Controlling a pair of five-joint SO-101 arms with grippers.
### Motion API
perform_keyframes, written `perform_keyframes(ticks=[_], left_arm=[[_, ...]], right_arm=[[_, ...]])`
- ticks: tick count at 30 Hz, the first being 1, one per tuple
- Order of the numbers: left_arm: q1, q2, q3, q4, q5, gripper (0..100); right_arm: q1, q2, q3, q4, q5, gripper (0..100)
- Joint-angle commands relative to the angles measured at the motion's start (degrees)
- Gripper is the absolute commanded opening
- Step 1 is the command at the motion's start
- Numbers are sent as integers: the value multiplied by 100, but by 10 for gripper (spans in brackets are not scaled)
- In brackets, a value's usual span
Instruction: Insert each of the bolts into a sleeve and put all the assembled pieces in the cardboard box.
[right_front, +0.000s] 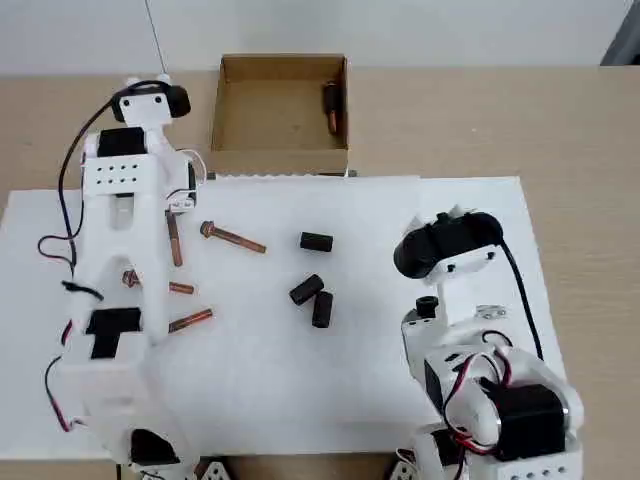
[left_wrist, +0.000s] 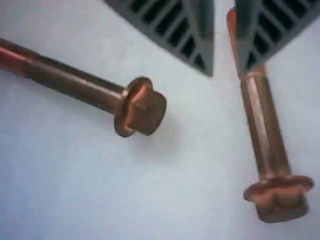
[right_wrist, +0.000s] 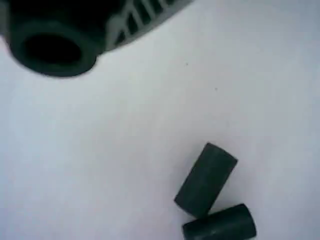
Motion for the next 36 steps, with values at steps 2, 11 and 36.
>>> perform_keyframes(ticks=[2, 11, 36], left_arm=[[-35, 308, -611, 26, 18, 73], [-325, 879, -778, -18, 18, 76], [-466, 2022, -1525, -273, 141, 5]], right_arm=[[22, -40, -18, -127, 9, 3], [22, -22, -18, -224, 255, 3], [13, 4, -9, -488, 492, 3]])
